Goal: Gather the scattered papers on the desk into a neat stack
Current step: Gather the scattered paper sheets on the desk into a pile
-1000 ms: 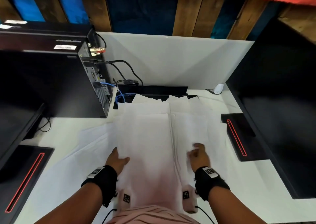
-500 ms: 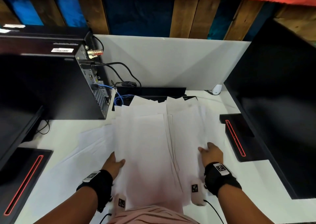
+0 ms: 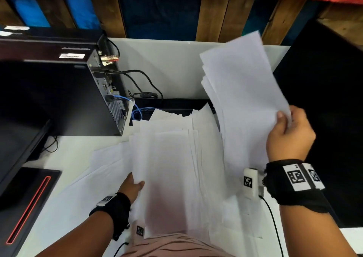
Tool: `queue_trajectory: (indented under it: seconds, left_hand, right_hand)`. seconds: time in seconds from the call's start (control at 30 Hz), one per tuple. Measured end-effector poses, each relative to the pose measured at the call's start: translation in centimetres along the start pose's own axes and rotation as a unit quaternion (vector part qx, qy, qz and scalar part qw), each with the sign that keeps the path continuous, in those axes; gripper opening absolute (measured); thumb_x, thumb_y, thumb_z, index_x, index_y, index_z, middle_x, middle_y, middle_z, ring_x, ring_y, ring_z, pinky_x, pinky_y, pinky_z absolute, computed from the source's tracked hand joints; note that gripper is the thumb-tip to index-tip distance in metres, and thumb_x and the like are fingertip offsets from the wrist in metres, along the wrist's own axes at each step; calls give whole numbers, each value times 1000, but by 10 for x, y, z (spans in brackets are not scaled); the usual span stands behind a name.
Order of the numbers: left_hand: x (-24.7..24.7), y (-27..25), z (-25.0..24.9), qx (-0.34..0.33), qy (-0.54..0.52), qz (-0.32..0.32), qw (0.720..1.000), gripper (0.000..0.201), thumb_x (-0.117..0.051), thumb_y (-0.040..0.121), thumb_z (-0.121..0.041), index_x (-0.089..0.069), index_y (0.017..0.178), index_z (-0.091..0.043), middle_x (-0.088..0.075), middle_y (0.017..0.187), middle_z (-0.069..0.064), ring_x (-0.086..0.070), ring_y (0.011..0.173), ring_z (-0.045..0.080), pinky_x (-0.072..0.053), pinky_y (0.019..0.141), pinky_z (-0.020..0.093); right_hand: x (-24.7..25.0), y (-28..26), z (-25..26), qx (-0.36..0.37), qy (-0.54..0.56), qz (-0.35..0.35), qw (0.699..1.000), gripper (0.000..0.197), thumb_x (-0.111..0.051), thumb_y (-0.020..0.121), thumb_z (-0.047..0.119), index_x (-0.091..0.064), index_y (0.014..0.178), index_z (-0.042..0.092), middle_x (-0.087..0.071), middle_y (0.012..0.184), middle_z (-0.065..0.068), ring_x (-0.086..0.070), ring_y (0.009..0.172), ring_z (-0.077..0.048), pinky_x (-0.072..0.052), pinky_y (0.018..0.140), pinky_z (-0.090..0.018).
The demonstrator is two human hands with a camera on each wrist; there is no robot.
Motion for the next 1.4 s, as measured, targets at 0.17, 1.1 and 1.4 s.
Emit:
queue_trajectory:
  seconds: [0.17, 1.1, 1.4]
  left_hand:
    - [-1, -2, -1, 17, 1, 4, 1000, 47, -55, 93, -7, -39, 137, -3, -52, 133, 14, -50, 123, 30, -37, 105, 36]
    - [-1, -16, -24, -7, 11, 2, 1000, 59, -64, 85, 1, -39, 138, 0, -54, 133, 21, -53, 119, 33, -40, 100, 36]
    - [3, -22, -19, -9, -6, -17, 1000, 63, -60, 87, 3, -32, 143, -2, -49, 137, 19, -49, 123, 34, -37, 101, 34]
  right_hand:
    - [16, 9, 25, 2, 109, -47, 993, 21, -50, 94, 12, -60, 111, 3, -59, 96, 4, -55, 85, 1, -38, 75, 1]
    - [-172, -181, -125, -192, -174, 506, 822, 50, -49, 94, 38, -37, 141, 26, -39, 140, -12, -41, 128, -29, -38, 105, -41]
    - [-149, -144, -179, -298, -145, 438, 836, 78, -62, 86, 43, -24, 147, 13, -38, 146, -13, -38, 133, -33, -34, 107, -41]
Point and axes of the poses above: each hand's wrist, its own y-axis towards the middle knuckle, its own x-axis out of the back of the hand, z = x × y, the point moved 8 cm from there along y, towards the middle knuckle
